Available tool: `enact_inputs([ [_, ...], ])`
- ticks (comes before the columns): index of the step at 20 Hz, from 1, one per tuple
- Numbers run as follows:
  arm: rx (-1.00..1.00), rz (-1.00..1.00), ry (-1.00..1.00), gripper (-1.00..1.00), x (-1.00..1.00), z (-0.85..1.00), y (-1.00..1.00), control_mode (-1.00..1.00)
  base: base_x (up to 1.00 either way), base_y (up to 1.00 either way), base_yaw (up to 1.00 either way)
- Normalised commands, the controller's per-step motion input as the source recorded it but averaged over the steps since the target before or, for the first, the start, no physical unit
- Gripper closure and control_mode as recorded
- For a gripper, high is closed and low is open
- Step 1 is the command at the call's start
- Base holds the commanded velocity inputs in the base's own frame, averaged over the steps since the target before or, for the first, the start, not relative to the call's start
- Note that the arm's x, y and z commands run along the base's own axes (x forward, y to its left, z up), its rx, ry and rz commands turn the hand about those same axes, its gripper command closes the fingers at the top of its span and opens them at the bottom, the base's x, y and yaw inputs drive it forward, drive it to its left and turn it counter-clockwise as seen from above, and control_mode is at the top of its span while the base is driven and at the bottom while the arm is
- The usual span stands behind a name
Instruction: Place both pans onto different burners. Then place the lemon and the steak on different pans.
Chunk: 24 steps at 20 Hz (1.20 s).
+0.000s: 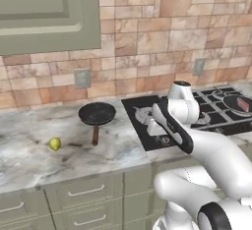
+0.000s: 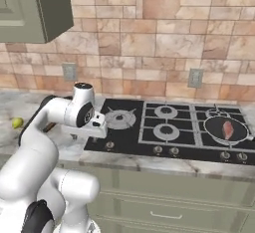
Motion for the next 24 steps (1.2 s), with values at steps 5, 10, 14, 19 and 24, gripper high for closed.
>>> enact_inputs([
  [5, 0.00, 0.00, 0.00, -1.00, 0.00, 0.00, 0.00, 1.00, 0.42, 0.44, 0.00],
  [10, 0.00, 0.00, 0.00, -1.00, 0.00, 0.00, 0.00, 1.00, 0.41, 0.30, 0.00],
  [14, 0.00, 0.00, 0.00, -1.00, 0.00, 0.00, 0.00, 1.00, 0.42, 0.13, 0.00],
  [19, 0.00, 0.00, 0.00, -1.00, 0.00, 0.00, 0.00, 1.00, 0.36, 0.03, 0.00],
  [24, 0.00, 0.00, 0.00, -1.00, 0.00, 0.00, 0.00, -1.00, 0.03, 0.00, 0.00],
])
